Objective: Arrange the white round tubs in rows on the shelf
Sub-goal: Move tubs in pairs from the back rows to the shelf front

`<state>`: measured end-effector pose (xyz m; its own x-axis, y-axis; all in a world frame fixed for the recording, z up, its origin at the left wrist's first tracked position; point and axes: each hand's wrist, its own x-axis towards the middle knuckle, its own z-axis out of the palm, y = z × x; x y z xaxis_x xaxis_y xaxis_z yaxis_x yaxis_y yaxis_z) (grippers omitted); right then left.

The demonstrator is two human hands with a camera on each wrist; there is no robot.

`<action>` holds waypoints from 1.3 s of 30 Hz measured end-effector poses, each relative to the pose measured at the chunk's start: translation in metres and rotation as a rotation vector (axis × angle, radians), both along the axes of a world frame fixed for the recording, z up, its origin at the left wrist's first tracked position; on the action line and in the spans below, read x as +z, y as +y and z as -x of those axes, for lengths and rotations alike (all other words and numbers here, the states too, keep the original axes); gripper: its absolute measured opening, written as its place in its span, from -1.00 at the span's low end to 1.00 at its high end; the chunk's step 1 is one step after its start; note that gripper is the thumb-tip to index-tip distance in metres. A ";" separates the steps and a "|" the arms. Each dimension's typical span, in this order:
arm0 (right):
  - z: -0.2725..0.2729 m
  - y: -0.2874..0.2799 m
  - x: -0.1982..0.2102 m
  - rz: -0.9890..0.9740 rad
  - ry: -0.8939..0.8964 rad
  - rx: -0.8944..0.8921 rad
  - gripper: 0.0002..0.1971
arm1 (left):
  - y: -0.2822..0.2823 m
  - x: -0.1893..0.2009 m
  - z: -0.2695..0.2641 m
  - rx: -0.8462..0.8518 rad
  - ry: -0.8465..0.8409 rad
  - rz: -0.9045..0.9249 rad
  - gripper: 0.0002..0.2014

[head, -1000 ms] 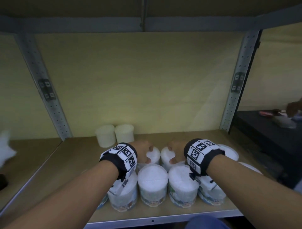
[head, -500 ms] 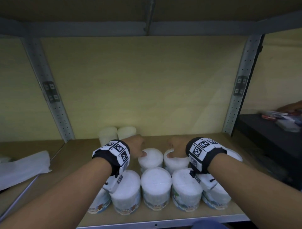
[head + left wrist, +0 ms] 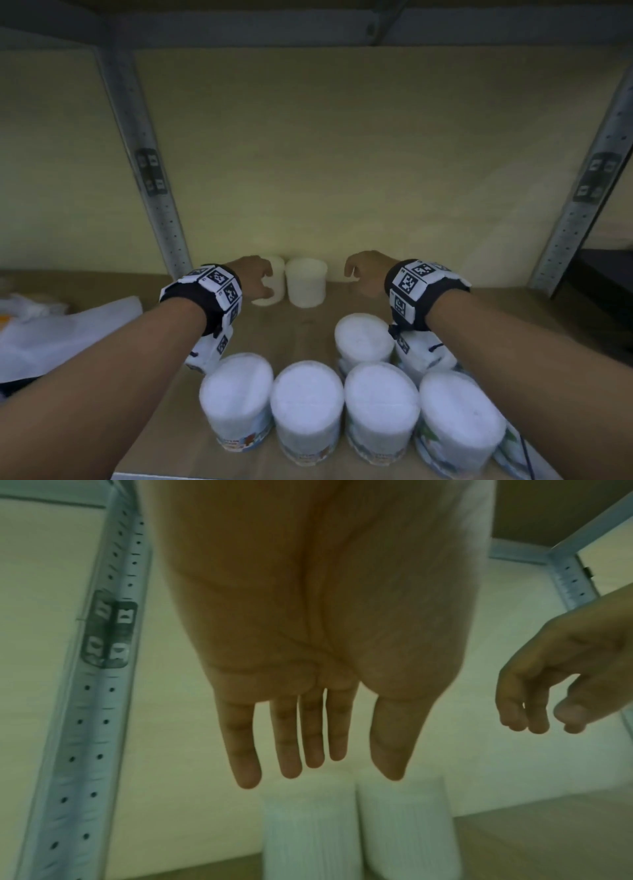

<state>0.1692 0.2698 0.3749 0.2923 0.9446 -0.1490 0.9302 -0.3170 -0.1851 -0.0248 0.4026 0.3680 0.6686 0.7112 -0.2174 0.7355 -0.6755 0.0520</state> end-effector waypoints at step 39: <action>0.025 0.116 -0.026 0.067 -0.142 0.074 -0.52 | 0.069 -0.034 -0.005 0.000 -0.162 -0.025 -0.53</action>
